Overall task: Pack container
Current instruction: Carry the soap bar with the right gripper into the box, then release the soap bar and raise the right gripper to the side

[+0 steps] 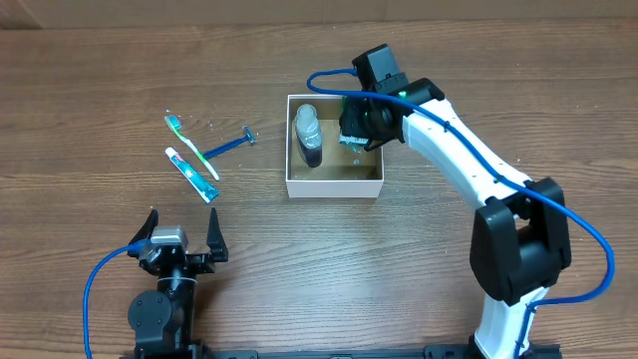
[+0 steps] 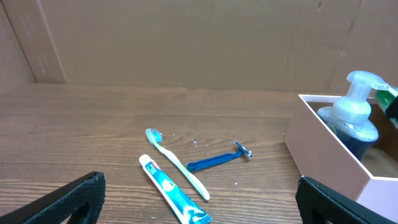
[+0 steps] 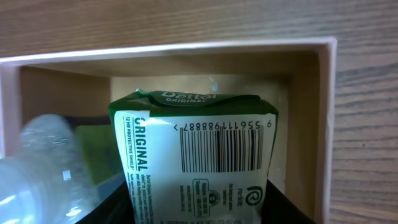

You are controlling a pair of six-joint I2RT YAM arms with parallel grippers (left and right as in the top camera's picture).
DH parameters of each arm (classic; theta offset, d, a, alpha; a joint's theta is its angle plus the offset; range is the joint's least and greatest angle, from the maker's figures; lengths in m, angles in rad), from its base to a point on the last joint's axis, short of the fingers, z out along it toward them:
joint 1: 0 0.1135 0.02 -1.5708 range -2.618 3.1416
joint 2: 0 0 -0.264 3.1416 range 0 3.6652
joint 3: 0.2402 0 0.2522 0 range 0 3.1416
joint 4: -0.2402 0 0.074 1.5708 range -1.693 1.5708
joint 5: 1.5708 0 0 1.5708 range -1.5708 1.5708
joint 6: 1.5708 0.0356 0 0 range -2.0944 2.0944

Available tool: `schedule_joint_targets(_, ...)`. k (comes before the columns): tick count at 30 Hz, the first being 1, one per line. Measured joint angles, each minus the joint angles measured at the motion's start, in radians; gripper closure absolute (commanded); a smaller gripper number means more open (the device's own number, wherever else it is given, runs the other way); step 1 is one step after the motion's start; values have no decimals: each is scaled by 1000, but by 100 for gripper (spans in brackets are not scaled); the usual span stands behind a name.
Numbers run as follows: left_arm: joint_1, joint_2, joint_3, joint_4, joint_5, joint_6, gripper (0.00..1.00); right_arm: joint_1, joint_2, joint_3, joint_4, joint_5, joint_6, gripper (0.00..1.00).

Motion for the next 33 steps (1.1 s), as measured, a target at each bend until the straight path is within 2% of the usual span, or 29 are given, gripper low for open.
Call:
schedule_joint_targets(5, 0, 0, 0, 0, 0, 0, 0, 0, 35, -6, 11, 9, 6, 65)
schedule_joint_targets(6, 0, 0, 0, 0, 0, 0, 0, 0, 40, -6, 19, 10, 7, 62)
schedule_joint_targets(8, 0, 0, 0, 0, 0, 0, 0, 0, 51, -6, 26, 10, 7, 47)
schedule_joint_targets(10, 0, 0, 0, 0, 0, 0, 0, 0, 58, -6, 35, 7, 12, 38)
schedule_joint_targets(13, 0, 0, 0, 0, 0, 0, 0, 6, 58, -6, 50, 8, 11, 32)
schedule_joint_targets(24, 0, 0, 0, 0, 0, 0, 0, 7, 58, 2, 44, -19, 10, 31)
schedule_joint_targets(28, 0, 0, 0, 0, 0, 0, 0, 7, 55, 72, -39, -27, 10, 31)
schedule_joint_targets(33, 0, 0, 0, 0, 0, 0, 0, 4, 19, 264, -215, -13, 11, 30)
